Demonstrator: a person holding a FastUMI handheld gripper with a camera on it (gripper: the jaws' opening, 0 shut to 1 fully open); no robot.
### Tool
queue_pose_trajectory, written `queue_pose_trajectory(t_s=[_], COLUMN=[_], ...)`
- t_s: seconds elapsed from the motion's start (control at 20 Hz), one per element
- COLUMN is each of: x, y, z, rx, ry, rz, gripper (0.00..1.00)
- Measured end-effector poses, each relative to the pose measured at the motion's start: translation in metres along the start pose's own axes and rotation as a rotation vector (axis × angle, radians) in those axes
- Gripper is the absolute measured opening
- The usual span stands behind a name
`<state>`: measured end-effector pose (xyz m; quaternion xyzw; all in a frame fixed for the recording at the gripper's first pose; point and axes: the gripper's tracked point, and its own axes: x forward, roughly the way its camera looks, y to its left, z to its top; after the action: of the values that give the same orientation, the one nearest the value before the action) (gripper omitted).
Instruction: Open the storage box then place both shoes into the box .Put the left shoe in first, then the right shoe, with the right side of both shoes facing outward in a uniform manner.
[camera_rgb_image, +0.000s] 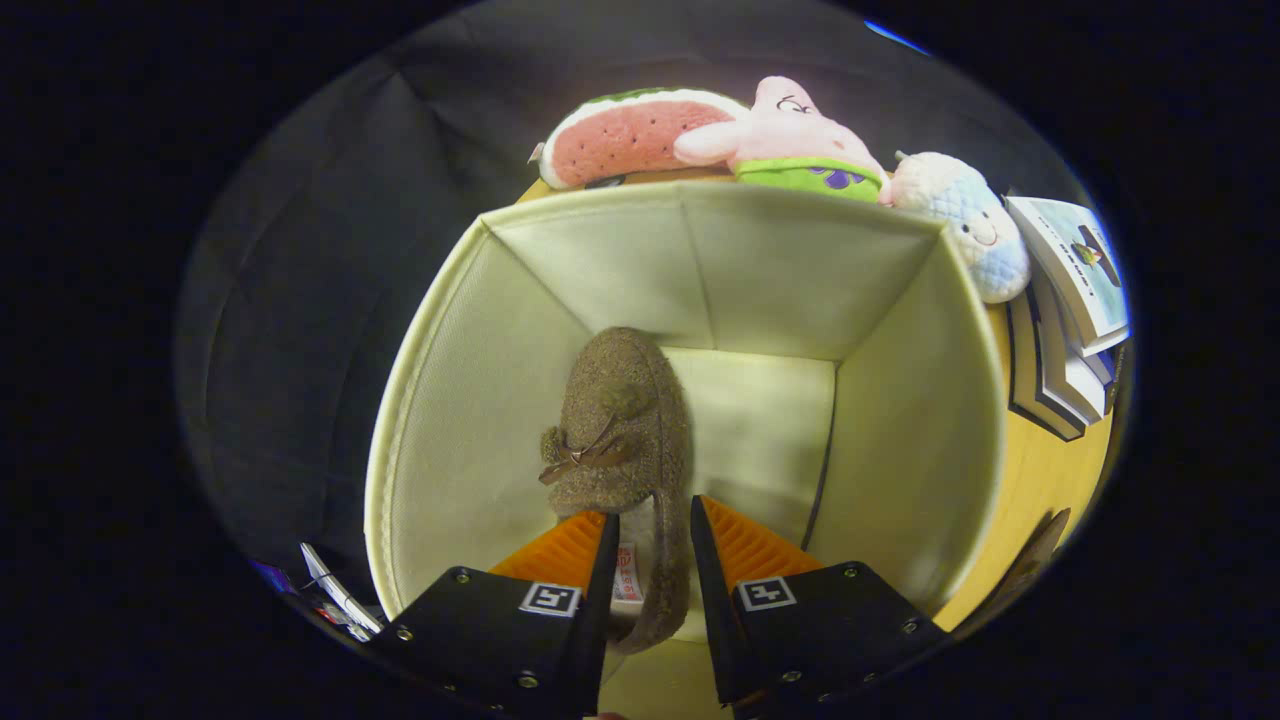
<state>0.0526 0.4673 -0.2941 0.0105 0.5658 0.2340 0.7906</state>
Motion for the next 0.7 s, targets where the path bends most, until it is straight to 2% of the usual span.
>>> queue_pose_trajectory(t_s=[0.1,0.2,0.35,0.55,0.7], x=[-0.02,-0.044,-0.084,-0.132,-0.151], y=[0.007,0.007,-0.004,-0.048,-0.095], z=[0.007,0.014,0.023,0.017,0.009], rx=[0.027,0.027,0.016,0.049,0.064], ry=[-0.039,-0.075,-0.142,-0.191,-0.228], rz=[0.073,0.104,0.135,0.147,0.108], gripper=[0.5,0.58,0.58,0.58,0.58])
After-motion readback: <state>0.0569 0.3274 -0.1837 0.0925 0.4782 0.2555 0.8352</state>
